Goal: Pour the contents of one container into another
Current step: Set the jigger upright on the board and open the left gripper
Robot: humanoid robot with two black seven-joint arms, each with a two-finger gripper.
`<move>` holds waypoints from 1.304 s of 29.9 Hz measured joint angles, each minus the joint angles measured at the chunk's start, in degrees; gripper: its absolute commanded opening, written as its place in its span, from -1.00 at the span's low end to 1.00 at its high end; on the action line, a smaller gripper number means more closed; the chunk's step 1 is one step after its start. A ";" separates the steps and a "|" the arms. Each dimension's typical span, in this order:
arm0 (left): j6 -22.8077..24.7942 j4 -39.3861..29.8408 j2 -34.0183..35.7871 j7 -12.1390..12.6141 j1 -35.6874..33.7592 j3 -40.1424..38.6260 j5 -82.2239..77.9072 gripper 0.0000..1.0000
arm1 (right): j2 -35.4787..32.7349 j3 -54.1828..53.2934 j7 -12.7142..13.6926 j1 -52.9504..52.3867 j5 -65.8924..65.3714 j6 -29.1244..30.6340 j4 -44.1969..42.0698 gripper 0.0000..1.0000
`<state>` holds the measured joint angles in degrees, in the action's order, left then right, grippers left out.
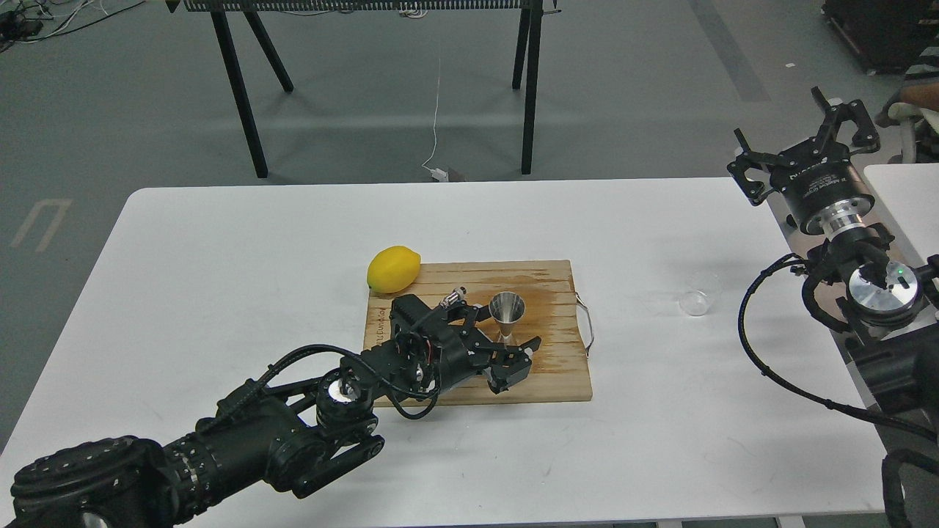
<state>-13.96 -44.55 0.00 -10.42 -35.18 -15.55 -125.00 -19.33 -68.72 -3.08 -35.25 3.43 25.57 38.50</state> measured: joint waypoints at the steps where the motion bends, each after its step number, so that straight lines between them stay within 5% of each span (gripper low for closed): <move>1: 0.03 0.10 0.00 -0.02 0.02 0.00 0.00 0.91 | 0.00 0.00 0.00 0.00 0.00 0.00 0.03 0.99; 39: -1.09 -0.15 0.00 -0.84 2.24 -0.62 0.00 0.95 | -0.09 0.09 0.00 0.00 0.00 0.09 0.52 0.99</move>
<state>-15.04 -44.69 0.00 -11.26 -32.94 -16.17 -125.00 -19.42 -68.64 -3.08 -35.25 3.43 25.66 39.02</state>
